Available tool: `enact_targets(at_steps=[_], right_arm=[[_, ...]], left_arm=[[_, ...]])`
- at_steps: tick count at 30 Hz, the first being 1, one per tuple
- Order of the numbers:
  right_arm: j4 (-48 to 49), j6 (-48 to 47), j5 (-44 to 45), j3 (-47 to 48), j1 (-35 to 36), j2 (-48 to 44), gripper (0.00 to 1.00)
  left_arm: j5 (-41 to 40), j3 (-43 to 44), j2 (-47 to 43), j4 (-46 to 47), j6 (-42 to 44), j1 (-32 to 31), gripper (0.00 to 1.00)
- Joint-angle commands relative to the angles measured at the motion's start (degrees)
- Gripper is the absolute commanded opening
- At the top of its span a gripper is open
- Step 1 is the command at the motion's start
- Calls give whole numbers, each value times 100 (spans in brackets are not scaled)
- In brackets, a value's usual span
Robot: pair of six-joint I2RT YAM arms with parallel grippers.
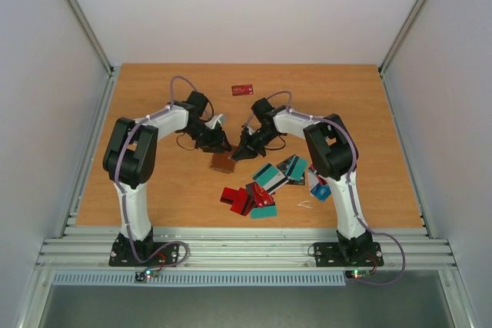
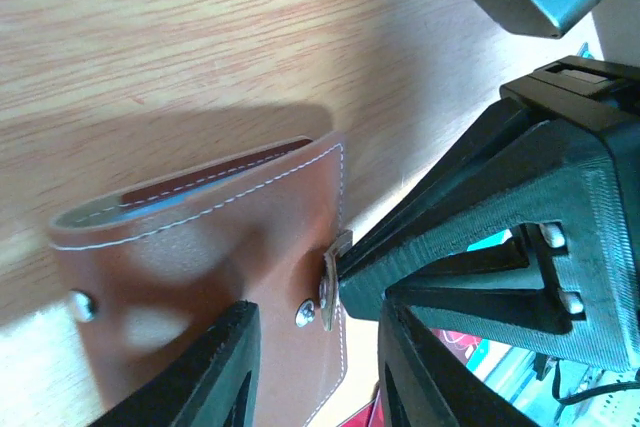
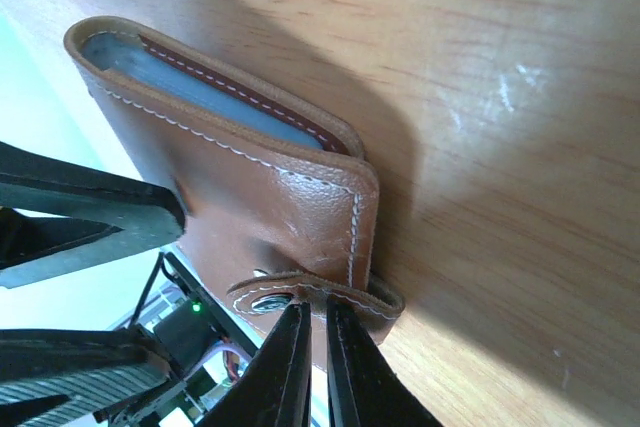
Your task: Put the credit cards into the card holder
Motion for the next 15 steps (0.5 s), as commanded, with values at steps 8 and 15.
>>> enact_targets(at_steps=[8, 15], right_arm=[[-233, -46, 411, 292, 41, 268, 8], [-433, -93, 301, 554, 86, 269, 8]], left_arm=[[-728, -128, -301, -231, 388, 33, 19], [-698, -537, -49, 132, 232, 9, 11]])
